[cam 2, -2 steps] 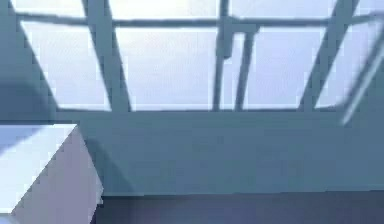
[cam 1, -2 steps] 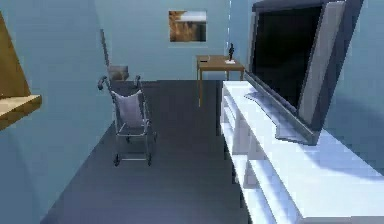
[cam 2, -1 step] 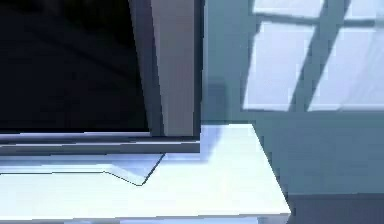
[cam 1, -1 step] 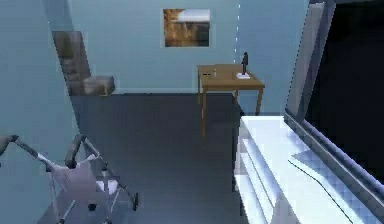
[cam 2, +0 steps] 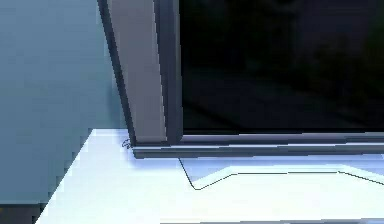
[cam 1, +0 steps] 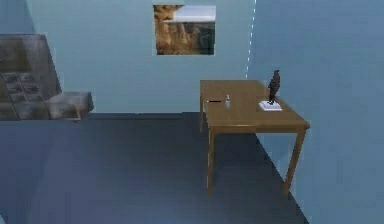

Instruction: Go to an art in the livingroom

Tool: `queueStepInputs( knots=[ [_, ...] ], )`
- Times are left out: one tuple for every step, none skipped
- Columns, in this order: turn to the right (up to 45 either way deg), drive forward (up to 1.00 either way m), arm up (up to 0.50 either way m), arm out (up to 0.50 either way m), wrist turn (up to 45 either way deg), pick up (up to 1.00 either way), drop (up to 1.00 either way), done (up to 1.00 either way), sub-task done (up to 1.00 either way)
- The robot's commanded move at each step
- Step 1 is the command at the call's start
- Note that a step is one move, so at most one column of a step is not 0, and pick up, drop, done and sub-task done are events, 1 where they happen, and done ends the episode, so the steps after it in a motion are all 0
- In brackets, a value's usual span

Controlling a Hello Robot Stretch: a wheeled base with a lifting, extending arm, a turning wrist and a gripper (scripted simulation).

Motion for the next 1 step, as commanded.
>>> queueStepInputs(
  knots=[
    [-3.0, 0.0, 0.0, 0.0, 0.0, 0.0, 0.0, 0.0, 0.0]
  ],
)
